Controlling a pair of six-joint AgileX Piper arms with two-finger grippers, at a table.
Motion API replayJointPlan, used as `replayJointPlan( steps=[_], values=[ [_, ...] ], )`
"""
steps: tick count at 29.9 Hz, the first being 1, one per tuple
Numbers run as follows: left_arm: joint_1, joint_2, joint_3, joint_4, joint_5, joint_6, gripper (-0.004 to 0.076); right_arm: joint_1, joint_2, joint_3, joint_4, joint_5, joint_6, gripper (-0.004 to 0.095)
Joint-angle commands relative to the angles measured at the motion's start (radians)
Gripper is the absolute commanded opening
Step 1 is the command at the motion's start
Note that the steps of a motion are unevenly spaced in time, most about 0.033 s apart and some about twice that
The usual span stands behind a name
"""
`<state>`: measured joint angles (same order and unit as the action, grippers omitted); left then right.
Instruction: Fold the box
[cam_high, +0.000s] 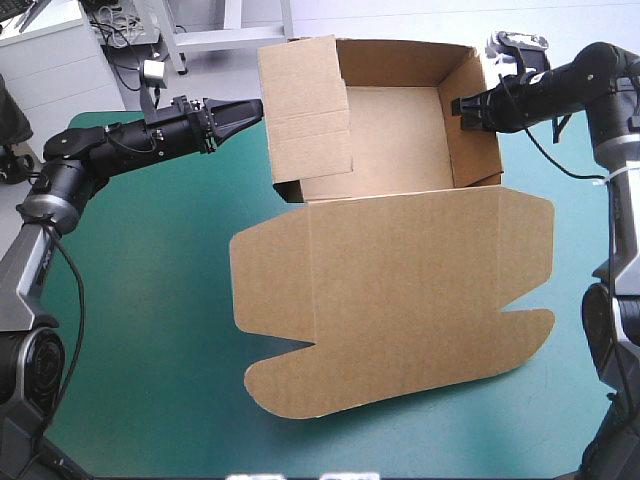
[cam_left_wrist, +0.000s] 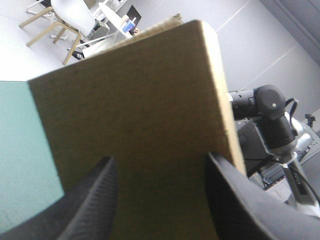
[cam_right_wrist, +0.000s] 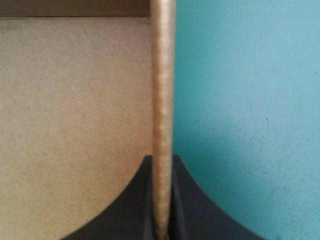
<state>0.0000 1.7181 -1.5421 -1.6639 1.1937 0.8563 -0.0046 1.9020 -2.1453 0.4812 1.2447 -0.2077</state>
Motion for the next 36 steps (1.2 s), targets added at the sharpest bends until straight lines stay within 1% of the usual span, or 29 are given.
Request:
replayJointPlan(
  steps=[1,6,9,13,21,25,27,30,33,36],
  values=[
    [-0.033,-0.050,-0.069,-0.054,0.110,-0.055,0.0398,-0.002,-0.049,-0.024,0.048,-0.017,0.010,-0.0022],
    [-0.064,-0.050,-0.108,-0.028,0.110,-0.080,0.0443,-0.002,-0.049,-0.024,0.046,-0.017,0.017,-0.0022],
    [-0.079,-0.050,-0.134,0.006,0.089,-0.104,0.0444,-0.002,-0.049,-0.024,0.048,-0.017,0.027,-0.0022],
    [-0.105,-0.050,-0.174,0.153,0.009,-0.203,0.0444,-0.002,-0.049,-0.024,0.050,-0.013,0.042,-0.0021],
    [-0.150,-0.050,-0.298,0.348,-0.056,-0.334,0.0444,-0.002,-0.049,-0.024,0.013,-0.006,0.087,-0.0017],
    [-0.190,-0.050,-0.375,0.528,-0.099,-0.438,0.0443,0.001,-0.049,-0.024,0.011,-0.001,0.099,-0.0017],
    [-0.210,-0.048,-0.403,0.631,-0.109,-0.498,0.0443,0.014,-0.049,-0.024,-0.014,-0.001,0.113,-0.0017],
    [-0.239,-0.048,-0.430,0.751,-0.119,-0.566,0.0443,0.050,-0.049,-0.024,-0.086,-0.001,0.139,-0.0017],
    [-0.260,-0.048,-0.444,0.820,-0.125,-0.612,0.0443,0.093,-0.049,-0.024,-0.152,-0.016,0.182,-0.0017],
    [-0.274,-0.041,-0.444,0.873,-0.127,-0.651,0.0443,0.127,-0.049,-0.024,-0.169,-0.033,0.208,-0.0017]
  ],
)
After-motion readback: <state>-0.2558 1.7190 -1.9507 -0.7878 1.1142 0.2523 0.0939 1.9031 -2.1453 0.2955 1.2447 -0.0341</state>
